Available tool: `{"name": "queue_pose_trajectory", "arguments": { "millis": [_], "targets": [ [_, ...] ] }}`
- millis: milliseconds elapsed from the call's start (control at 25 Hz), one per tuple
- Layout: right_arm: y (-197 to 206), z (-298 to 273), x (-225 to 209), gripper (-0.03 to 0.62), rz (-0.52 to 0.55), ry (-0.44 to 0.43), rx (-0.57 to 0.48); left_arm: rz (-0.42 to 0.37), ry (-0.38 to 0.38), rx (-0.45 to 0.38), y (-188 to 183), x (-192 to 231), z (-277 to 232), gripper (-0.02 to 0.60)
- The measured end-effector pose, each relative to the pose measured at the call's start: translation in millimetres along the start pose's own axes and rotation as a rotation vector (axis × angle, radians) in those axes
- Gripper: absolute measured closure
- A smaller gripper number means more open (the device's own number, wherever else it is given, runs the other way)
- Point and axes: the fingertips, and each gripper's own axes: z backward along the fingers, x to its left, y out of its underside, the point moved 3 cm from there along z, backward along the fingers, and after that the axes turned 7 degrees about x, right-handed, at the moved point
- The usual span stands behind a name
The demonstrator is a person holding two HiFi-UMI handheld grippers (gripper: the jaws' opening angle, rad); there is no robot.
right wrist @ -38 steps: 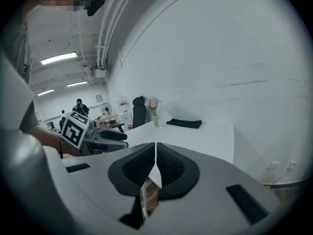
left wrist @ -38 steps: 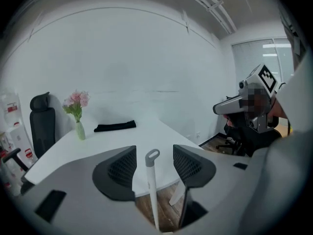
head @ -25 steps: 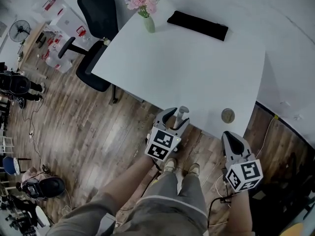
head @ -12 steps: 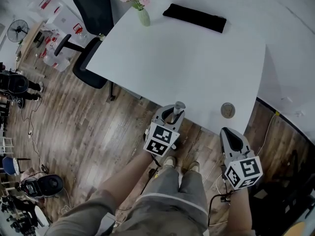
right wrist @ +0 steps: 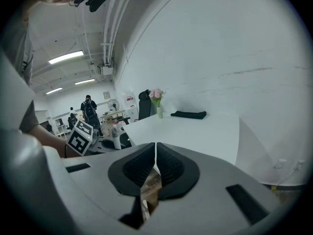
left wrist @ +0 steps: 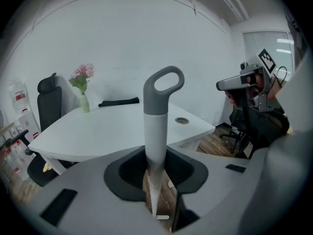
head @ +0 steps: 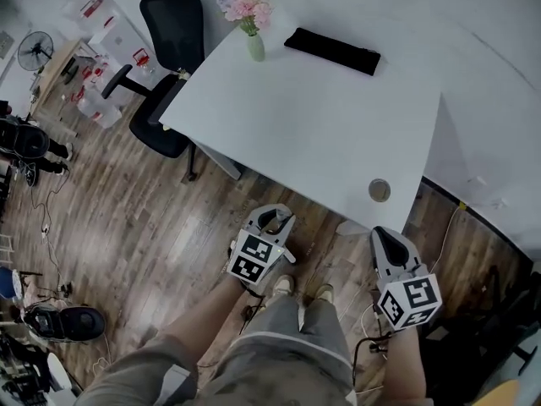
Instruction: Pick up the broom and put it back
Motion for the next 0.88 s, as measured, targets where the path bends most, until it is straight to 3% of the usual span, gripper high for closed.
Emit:
{"name": "queue_pose_trajectory", "arguments": {
  "millis": [320, 680, 880],
  "targets": [
    [-39.2, 43.3, 33.8, 0.559, 0.050, -0.008, -0.053, 0.037, -0.045, -0.079, -22.9, 3.6, 77.2, 0.471],
    [-116.6, 98.0, 65.2, 0.557, 0.224, 0.025, -0.135, -0.010, -0.045, -0.257, -124.1, -5.7, 169.8, 0.471],
    [-154.3, 128.9, 77.4, 0.559, 0.256, 0.011, -0.214, -0.044, -0.049, -0.357, -170.0, -11.5, 217.3, 0.471]
  ]
}}
